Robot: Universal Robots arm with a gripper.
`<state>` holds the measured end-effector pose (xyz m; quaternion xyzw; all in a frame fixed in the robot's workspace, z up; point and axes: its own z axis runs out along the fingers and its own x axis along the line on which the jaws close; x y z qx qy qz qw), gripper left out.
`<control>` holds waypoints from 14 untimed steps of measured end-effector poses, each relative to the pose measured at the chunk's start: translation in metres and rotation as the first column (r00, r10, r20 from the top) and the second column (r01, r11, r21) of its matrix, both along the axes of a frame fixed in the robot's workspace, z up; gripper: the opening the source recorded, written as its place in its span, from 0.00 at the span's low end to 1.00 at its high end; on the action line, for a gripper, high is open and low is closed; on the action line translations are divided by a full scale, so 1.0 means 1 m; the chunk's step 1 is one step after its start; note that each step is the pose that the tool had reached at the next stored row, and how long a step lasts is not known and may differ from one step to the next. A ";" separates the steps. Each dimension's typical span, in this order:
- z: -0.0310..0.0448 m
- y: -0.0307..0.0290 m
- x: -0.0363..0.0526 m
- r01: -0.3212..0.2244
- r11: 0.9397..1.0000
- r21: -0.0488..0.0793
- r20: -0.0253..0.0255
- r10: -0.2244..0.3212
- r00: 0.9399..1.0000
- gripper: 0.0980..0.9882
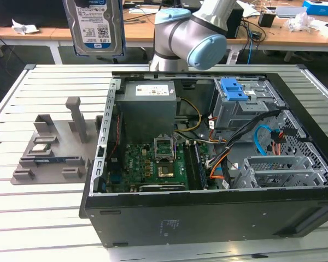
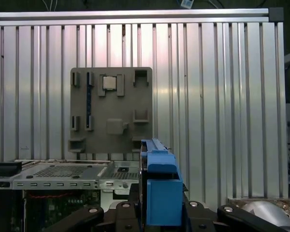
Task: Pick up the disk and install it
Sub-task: 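Pick up the disk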
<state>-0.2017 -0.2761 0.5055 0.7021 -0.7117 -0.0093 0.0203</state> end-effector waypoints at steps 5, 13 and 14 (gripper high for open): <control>0.0000 0.0000 0.0168 0.000 1.000 0.000 0.000 0.000 1.000 0.30; 0.0000 0.0000 0.0464 0.000 1.000 0.000 0.000 0.000 1.000 0.30; 0.0000 0.0000 0.0507 0.000 1.000 0.000 0.000 0.000 1.000 0.30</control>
